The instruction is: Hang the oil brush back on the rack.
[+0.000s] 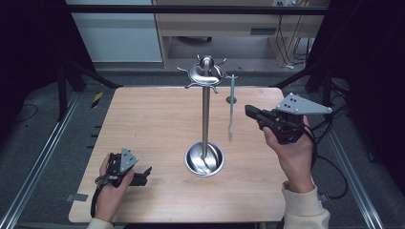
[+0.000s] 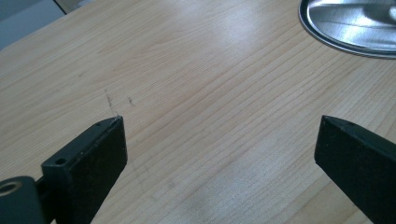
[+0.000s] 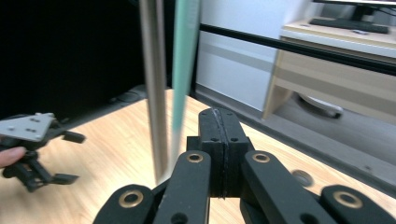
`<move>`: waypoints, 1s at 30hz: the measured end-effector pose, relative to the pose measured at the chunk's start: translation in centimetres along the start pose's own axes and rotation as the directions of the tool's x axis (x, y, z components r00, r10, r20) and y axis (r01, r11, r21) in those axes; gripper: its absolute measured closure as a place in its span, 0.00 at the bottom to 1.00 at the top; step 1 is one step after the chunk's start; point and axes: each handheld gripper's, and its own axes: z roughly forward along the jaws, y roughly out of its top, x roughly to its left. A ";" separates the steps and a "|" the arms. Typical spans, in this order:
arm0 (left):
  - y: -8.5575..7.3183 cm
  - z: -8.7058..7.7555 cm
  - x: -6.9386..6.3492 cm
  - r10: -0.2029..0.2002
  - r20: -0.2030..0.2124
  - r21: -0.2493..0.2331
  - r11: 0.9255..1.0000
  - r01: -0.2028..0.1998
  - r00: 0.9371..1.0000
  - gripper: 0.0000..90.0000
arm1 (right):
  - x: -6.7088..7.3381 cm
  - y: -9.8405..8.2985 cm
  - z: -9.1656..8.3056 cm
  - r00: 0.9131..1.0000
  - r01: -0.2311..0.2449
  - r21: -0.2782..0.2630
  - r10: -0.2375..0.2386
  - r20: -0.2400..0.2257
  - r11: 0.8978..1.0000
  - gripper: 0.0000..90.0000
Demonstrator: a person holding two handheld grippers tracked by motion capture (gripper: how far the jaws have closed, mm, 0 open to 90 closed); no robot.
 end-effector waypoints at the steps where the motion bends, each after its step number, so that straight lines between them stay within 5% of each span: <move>1: 0.0 0.0 0.0 -0.001 0.000 0.000 1.000 0.001 1.000 0.02 | -0.2 0.0 -0.2 0.999 0.001 0.014 -0.002 0.032 1.000 1.00; 6: 0.0 0.0 0.0 -0.001 0.002 -0.001 1.000 0.001 1.000 0.02 | -0.7 -0.1 -0.4 0.997 -0.012 0.022 0.010 0.072 1.000 0.93; 13: 0.0 0.0 0.0 -0.001 0.001 -0.001 1.000 0.001 1.000 0.02 | -1.7 -0.4 -0.6 0.988 -0.036 0.034 0.030 0.149 0.999 0.61; 14: 0.0 0.0 0.0 0.000 0.001 -0.001 1.000 0.000 1.000 0.02 | -2.1 -0.5 -0.7 0.983 -0.043 0.037 0.036 0.181 0.998 0.50; 18: 0.0 0.1 0.0 0.000 0.003 0.000 1.000 0.000 1.000 0.02 | -3.0 -0.7 -1.0 0.969 -0.064 0.039 0.053 0.241 0.997 0.37; 22: 0.0 0.0 0.1 -0.003 0.004 -0.001 1.000 0.003 1.000 0.02 | -3.7 -0.9 -1.4 0.960 -0.075 0.030 0.064 0.272 0.997 0.31; 26: 0.0 0.0 0.1 -0.006 0.000 -0.004 1.000 0.006 1.000 0.02 | -4.4 -1.1 -2.1 0.944 -0.072 0.013 0.064 0.325 0.997 0.23; 29: 0.0 0.0 0.1 -0.007 0.001 -0.006 1.000 0.007 1.000 0.02 | -5.3 -1.4 -2.8 0.923 -0.066 -0.004 0.062 0.379 0.998 0.16; 30: 0.0 0.0 0.1 -0.007 0.003 -0.005 1.000 0.007 1.000 0.02 | -5.3 -1.4 -2.8 0.923 -0.066 -0.004 0.062 0.379 0.998 0.16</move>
